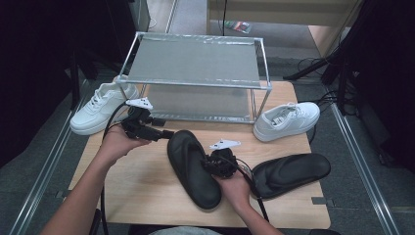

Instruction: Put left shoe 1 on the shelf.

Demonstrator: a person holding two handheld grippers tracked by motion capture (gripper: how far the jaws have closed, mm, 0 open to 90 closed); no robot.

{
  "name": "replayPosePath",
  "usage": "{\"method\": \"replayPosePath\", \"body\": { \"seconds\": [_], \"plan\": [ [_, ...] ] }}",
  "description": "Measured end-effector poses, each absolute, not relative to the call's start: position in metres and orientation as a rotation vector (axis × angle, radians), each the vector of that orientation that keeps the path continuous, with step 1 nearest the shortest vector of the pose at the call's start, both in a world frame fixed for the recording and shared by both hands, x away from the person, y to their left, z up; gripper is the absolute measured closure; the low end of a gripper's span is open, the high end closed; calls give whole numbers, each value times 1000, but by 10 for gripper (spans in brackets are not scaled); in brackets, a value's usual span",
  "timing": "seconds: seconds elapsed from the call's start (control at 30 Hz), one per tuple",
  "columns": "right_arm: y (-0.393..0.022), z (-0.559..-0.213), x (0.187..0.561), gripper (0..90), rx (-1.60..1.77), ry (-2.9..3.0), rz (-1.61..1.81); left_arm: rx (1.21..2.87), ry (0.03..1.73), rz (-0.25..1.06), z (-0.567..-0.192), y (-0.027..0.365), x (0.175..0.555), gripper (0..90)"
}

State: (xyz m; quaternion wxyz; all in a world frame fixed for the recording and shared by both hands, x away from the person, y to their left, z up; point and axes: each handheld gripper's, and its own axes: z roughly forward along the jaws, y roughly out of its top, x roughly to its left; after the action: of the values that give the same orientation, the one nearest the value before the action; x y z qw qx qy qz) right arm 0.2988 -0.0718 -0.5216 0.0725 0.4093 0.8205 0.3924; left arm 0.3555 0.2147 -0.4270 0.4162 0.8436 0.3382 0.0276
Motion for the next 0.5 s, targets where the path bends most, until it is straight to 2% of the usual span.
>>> {"method": "replayPosePath", "body": {
  "seconds": [0.2, 0.5],
  "plan": [
    [-75, -520, 305, 824, 1258, 2468, 1204, 2119, 849, 74, -427, 216, 356, 316],
    [-80, -509, 314, 832, 1279, 2457, 1223, 2111, 853, 73, -426, 217, 355, 315]
  ]
}}
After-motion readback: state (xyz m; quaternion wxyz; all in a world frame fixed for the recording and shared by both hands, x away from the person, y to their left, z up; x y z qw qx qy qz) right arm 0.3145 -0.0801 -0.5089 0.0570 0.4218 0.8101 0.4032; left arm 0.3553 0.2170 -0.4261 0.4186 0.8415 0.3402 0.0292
